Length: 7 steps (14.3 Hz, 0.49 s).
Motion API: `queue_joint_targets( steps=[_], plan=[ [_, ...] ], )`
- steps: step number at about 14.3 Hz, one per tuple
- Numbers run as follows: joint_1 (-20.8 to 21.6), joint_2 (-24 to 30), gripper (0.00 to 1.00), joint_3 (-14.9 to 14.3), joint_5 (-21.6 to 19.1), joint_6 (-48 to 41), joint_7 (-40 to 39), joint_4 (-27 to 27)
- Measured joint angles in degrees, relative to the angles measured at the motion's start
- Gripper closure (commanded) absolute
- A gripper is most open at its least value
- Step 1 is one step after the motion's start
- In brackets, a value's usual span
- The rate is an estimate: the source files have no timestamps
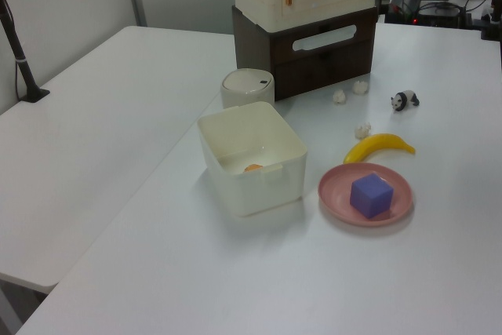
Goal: Slide open the drawer
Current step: 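Move the open gripper down toward the white drawer handle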
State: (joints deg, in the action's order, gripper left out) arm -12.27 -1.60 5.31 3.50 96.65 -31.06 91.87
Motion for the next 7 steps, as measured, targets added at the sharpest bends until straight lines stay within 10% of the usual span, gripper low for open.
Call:
queue_joint_targets(
  steps=[7],
  plan=[
    [-0.18,-4.77,0.00,0.00,4.61,7.18,-0.34,0.14]
  ],
)
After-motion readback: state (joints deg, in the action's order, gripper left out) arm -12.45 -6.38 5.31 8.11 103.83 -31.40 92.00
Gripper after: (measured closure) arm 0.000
